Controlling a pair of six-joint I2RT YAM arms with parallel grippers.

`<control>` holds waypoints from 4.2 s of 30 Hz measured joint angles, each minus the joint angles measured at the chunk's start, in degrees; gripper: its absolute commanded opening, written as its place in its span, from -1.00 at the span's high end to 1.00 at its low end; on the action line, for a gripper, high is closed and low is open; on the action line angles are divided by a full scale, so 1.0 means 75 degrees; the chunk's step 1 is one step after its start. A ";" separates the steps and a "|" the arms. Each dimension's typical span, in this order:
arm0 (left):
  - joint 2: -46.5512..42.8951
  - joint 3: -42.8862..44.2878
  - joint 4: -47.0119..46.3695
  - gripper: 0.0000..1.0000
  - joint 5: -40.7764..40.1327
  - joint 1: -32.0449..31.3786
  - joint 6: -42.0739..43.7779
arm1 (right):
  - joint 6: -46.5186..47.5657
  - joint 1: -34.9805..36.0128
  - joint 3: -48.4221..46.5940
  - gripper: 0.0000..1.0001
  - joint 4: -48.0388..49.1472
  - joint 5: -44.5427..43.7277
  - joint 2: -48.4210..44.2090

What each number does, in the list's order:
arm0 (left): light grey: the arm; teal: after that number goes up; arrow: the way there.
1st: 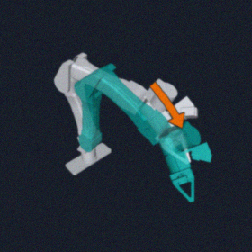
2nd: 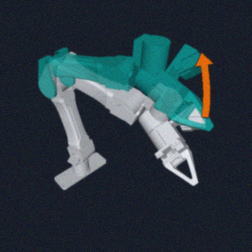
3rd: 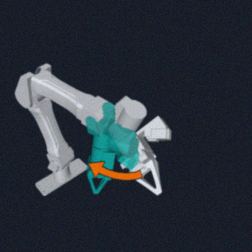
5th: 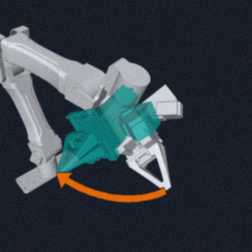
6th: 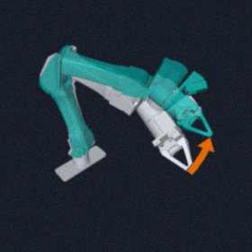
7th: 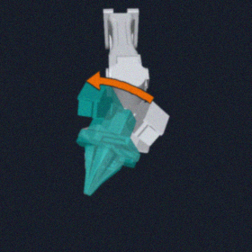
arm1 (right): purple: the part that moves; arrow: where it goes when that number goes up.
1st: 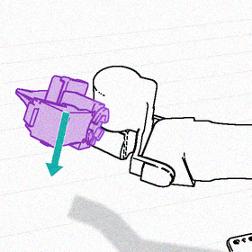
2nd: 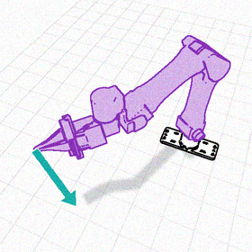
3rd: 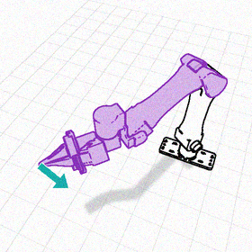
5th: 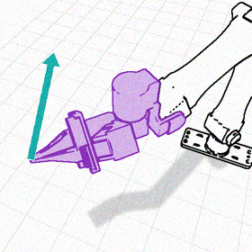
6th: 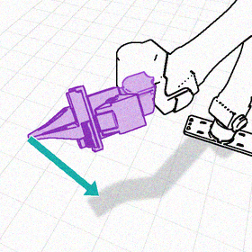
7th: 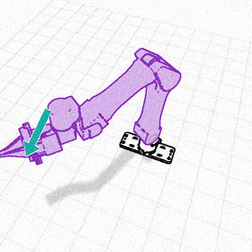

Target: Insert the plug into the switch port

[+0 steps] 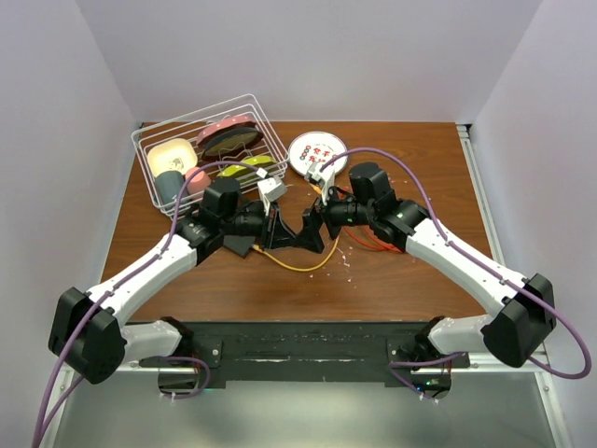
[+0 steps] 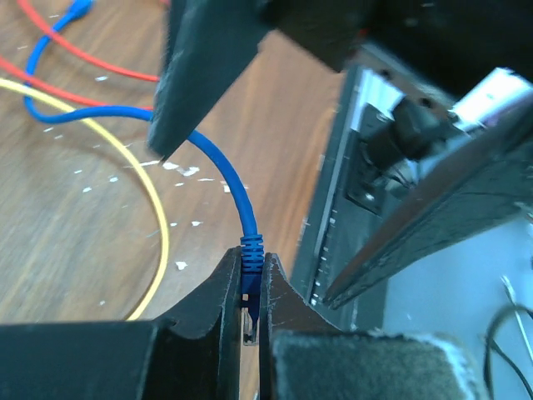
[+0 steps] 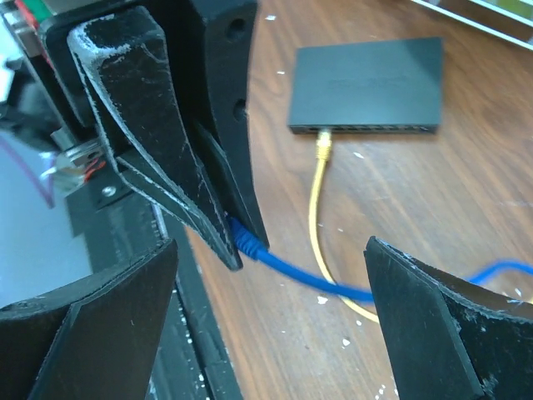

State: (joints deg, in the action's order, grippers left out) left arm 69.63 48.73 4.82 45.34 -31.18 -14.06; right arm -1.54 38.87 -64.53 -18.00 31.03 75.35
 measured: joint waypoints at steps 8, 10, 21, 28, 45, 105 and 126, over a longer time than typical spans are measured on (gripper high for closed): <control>-0.0012 0.0189 0.0516 1.00 0.0475 0.0029 0.0431 | 0.0207 0.0003 0.0000 -0.50 -0.0009 0.0801 0.0015; -0.0052 0.0189 0.0592 1.00 0.0527 0.0087 0.0516 | 0.0280 0.0003 0.0000 -0.49 -0.0055 0.0903 0.0052; -0.0356 0.0376 0.0970 1.00 0.1087 0.0312 0.1046 | 0.0405 0.0000 -0.0023 0.67 -0.0055 0.1842 0.0420; -0.0382 0.0443 0.1000 -0.25 0.0953 0.0408 0.1271 | -0.0128 0.0009 -0.0026 1.00 0.0061 0.1929 0.0353; -0.2081 0.0469 0.0921 -1.00 -0.3888 0.0391 0.0749 | -0.1472 -0.0970 -0.0667 1.00 0.1314 -0.0583 -0.2363; -0.0726 -0.1215 -0.3488 -0.59 0.1440 0.1151 -0.0358 | -0.0676 -0.0991 -0.0079 1.00 0.0393 0.3147 0.0755; -0.0338 -0.1102 -0.3436 -0.29 0.0478 0.0752 -0.0493 | -0.0685 -0.0994 -0.0085 1.00 0.0455 0.3002 0.0761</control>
State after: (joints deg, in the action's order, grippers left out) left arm 67.09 40.47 -20.95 48.93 -25.54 -17.76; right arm -6.68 31.42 -65.17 -14.59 53.54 81.06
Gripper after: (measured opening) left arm 0.689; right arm 0.051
